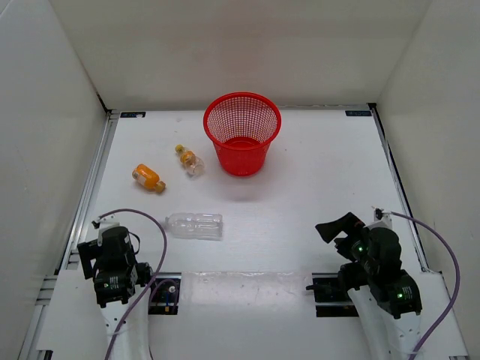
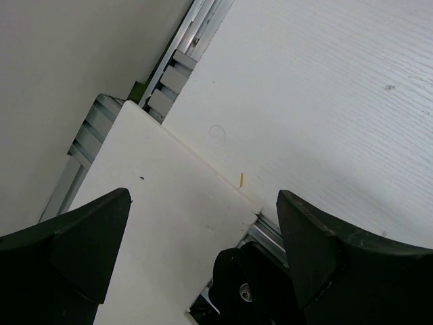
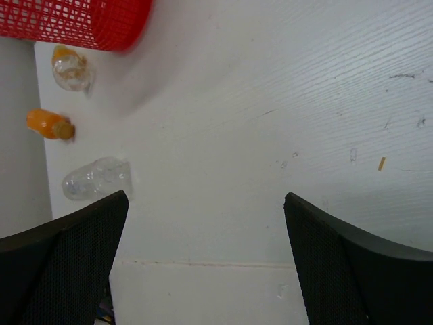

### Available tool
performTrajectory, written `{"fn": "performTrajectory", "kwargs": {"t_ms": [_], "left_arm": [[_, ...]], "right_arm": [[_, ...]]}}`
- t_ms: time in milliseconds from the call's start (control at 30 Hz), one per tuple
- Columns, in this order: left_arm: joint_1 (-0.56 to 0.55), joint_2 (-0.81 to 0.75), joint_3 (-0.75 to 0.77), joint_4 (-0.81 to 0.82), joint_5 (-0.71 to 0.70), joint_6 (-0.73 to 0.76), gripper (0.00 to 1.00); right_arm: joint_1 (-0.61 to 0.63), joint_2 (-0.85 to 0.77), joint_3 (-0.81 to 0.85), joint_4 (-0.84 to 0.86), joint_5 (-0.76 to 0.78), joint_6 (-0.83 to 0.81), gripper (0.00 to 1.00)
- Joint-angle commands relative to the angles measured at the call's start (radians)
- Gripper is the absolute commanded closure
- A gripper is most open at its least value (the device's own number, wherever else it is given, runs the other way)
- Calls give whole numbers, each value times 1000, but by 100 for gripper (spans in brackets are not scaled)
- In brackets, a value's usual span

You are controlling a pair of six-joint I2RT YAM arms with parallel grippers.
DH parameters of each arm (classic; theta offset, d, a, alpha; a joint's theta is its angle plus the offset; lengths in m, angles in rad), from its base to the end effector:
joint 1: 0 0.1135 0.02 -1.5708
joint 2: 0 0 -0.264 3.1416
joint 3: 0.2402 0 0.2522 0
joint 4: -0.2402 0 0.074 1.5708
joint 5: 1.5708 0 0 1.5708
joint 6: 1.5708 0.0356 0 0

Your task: Put the plastic bottles in the bin

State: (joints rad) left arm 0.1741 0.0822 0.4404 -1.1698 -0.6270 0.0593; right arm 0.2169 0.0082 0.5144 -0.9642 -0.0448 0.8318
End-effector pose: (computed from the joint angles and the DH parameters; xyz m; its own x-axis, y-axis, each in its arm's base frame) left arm 0.0319 0.0268 0.2027 -0.7451 -0.0823 -0.6619 -0.4947 0.7338 0.4657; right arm 0.0382 0.0100 0.2385 -0.4787 0.6506 -0.5895 0.1479 0.7216 0.6763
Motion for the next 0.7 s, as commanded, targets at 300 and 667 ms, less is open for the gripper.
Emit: {"fn": "performTrajectory", "kwargs": {"t_ms": [300,667], "left_arm": [[7,-10,53,-257,58,-66,0],[61,20,98,-257,58,-33,0]], "right_arm": [[-4,692,611,268,-265,-469,4],[21,1096,1174,415,-424,-421,4]]}}
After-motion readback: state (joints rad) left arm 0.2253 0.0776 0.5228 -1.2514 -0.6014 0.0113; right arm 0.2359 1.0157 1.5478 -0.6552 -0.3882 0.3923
